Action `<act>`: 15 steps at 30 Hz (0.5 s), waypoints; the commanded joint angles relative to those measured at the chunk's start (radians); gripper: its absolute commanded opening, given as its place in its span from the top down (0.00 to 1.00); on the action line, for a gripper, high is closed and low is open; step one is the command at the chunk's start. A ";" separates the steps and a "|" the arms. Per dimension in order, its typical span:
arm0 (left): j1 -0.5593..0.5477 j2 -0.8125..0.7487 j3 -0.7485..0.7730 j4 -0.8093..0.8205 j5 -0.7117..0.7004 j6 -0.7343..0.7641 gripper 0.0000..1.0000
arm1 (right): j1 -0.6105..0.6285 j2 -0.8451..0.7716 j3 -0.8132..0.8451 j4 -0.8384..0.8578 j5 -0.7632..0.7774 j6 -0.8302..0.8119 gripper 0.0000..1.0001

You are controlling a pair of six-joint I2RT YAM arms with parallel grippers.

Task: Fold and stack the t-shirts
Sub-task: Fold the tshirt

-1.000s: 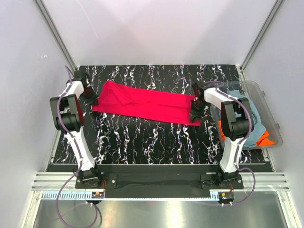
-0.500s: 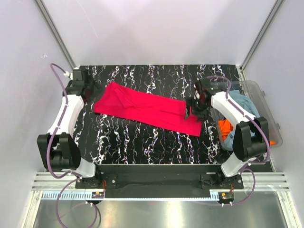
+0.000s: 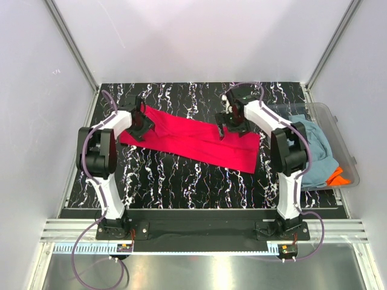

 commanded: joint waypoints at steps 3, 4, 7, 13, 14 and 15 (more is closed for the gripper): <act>0.023 0.105 0.121 0.053 0.017 0.006 0.36 | 0.052 0.074 0.028 0.005 0.074 -0.057 0.00; 0.028 0.119 0.140 0.053 0.019 0.013 0.36 | 0.053 0.081 -0.004 0.014 0.103 -0.057 0.00; 0.049 0.188 0.193 0.058 0.063 0.072 0.36 | 0.055 0.080 -0.084 0.045 0.101 -0.045 0.00; 0.066 0.306 0.382 0.067 0.143 0.193 0.36 | 0.086 0.078 -0.199 0.045 0.114 0.062 0.00; 0.066 0.341 0.414 0.067 0.157 0.225 0.36 | 0.113 0.071 -0.213 0.044 0.109 0.103 0.00; 0.066 0.366 0.443 0.072 0.172 0.238 0.36 | 0.132 0.064 -0.228 0.041 0.101 0.125 0.00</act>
